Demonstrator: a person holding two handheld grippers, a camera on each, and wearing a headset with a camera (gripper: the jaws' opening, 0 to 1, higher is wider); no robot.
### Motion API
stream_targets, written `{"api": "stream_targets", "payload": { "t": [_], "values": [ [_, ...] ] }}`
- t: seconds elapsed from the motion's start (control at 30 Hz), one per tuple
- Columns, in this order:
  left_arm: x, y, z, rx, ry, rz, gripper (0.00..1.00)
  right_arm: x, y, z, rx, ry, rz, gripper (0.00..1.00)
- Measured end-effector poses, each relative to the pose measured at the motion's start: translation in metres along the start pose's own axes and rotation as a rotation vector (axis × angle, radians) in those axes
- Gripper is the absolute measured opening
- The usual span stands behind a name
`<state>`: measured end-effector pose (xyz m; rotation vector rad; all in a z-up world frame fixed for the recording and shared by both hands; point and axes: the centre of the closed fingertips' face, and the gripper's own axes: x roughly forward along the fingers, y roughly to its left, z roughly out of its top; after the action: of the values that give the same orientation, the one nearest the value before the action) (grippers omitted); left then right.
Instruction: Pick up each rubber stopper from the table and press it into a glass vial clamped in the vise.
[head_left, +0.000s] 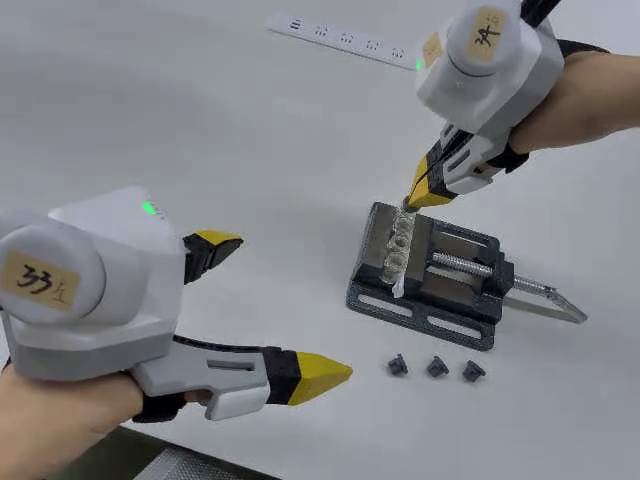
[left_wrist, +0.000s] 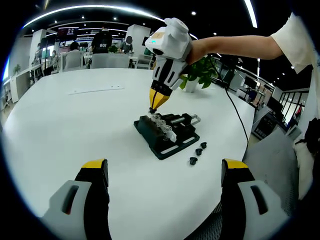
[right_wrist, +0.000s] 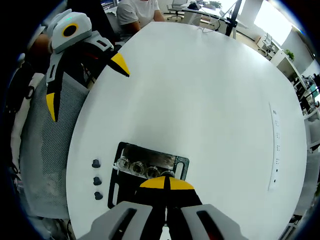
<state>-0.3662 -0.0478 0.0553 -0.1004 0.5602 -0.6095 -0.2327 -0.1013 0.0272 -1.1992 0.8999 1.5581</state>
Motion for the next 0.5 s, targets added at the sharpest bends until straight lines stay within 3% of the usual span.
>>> {"api": "stream_targets", "payload": {
  "t": [0.5],
  "values": [
    [-0.0007, 0.0021, -0.0036, -0.011, 0.002, 0.004, 0.93, 0.0015, 0.0024, 0.0031, 0.013, 0.098, 0.05, 0.0]
  ]
}}
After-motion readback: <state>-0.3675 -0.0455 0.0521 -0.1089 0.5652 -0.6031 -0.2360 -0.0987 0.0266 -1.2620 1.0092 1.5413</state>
